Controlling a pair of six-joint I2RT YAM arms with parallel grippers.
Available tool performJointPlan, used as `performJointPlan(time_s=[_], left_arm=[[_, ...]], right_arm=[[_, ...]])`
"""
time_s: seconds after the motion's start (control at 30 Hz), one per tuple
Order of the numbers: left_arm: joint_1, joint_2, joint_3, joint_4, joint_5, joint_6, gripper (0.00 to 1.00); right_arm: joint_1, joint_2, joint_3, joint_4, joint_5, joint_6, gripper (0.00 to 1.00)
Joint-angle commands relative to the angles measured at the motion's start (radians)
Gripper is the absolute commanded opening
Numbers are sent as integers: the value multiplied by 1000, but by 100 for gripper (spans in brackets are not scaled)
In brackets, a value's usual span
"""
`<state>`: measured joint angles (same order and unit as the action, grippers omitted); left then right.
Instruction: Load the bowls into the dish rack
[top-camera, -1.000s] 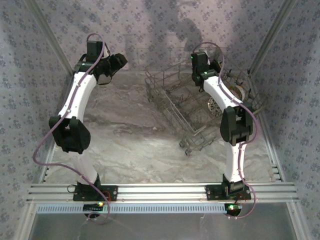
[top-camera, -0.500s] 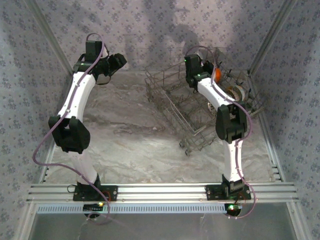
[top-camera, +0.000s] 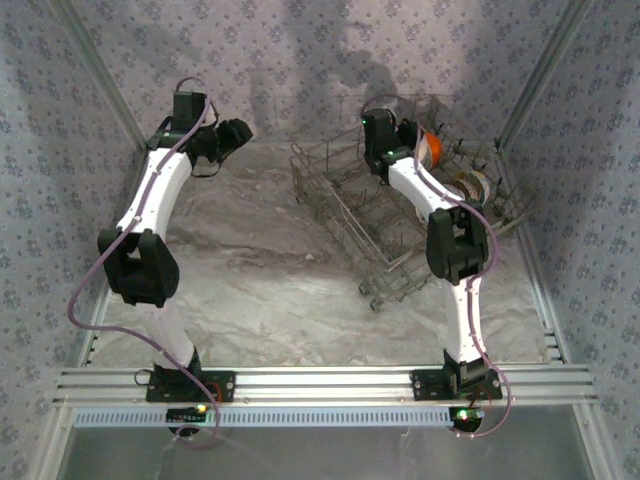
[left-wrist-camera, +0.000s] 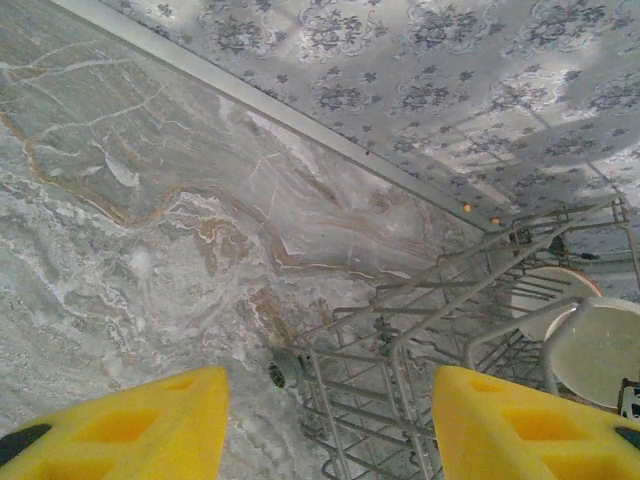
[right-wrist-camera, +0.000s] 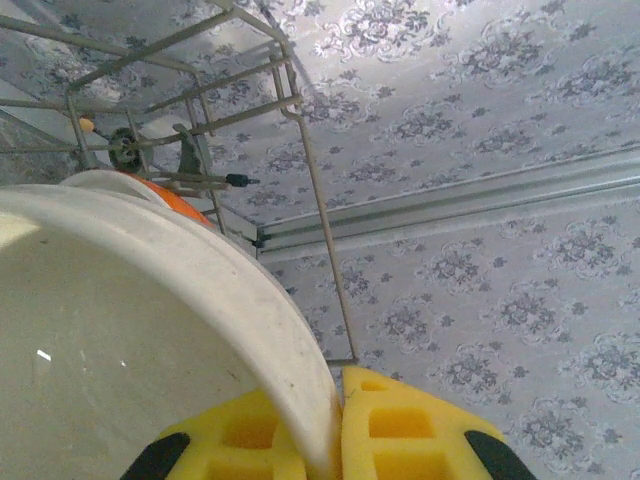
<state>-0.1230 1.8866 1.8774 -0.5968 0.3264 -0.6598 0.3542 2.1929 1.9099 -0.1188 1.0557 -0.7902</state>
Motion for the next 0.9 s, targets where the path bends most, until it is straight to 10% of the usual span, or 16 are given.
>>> performJointPlan(time_s=[0.0,0.87], left_arm=[[12,-59,-27,36,18,27,56],[33,-139,-163,105,39,30,56]], right_arm=[[6,14,59,72,38,-61,0],[19,36,36,45,54,-152,0]])
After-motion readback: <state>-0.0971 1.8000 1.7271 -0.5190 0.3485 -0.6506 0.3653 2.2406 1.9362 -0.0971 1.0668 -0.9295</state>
